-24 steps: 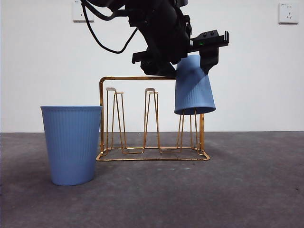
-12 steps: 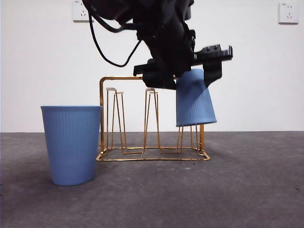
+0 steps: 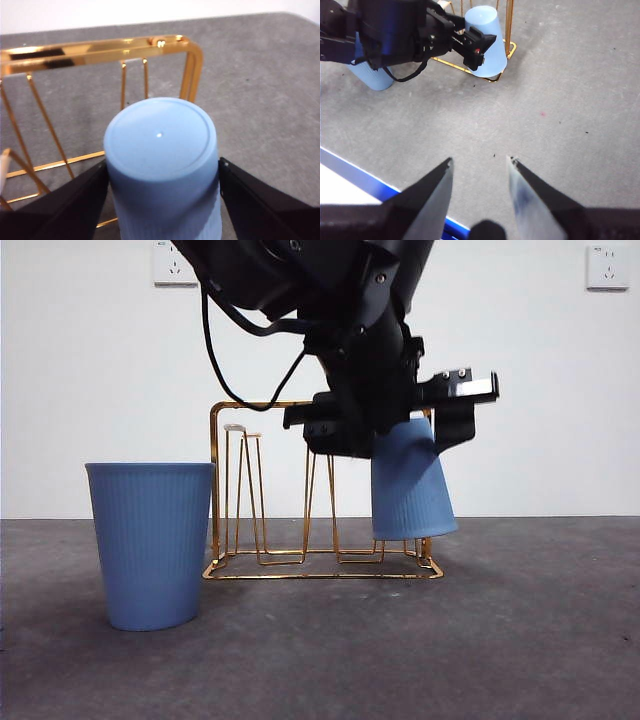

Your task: Pick up cup 1,put cup 1 in the cup rack,pick up cup 2,put cup 2 in the cup rack

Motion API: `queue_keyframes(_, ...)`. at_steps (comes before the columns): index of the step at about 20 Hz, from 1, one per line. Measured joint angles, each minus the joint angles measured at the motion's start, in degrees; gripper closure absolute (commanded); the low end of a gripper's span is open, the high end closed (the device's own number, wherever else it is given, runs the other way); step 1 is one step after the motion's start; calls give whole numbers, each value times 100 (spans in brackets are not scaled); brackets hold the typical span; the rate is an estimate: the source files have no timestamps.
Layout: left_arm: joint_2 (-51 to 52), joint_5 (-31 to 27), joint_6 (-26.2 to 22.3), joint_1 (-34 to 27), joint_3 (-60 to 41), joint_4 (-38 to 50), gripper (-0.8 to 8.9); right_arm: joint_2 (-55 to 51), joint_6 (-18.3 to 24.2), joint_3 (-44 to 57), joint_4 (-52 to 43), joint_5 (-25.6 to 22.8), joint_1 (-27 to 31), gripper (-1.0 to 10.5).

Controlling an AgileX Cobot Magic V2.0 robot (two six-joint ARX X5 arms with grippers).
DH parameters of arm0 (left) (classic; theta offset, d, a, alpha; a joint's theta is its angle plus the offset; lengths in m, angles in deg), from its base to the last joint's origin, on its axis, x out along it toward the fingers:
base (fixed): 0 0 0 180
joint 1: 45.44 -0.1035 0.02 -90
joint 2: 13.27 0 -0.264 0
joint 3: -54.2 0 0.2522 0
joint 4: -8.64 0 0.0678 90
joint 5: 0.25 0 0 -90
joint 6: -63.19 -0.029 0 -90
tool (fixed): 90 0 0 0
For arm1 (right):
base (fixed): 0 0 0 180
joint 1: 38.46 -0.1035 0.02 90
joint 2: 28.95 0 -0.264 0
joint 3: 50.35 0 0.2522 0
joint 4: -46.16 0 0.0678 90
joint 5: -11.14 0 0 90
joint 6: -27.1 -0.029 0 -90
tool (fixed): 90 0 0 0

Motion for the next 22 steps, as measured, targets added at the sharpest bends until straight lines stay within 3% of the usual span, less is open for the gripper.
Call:
queue_keyframes(8,-2,-24,275,13,94,-310,801,0,103,0,-4,0,-2,761)
queue_keyframes(12,-2,-24,313,13,109,-348,489,0,166,0,-9,0,-2,761)
queue_keyframes(14,-2,-22,323,13,109,-350,389,2,186,0,-9,0,-2,761)
queue_keyframes(22,2,289,404,7,111,-533,390,0,210,0,-9,0,-2,761)
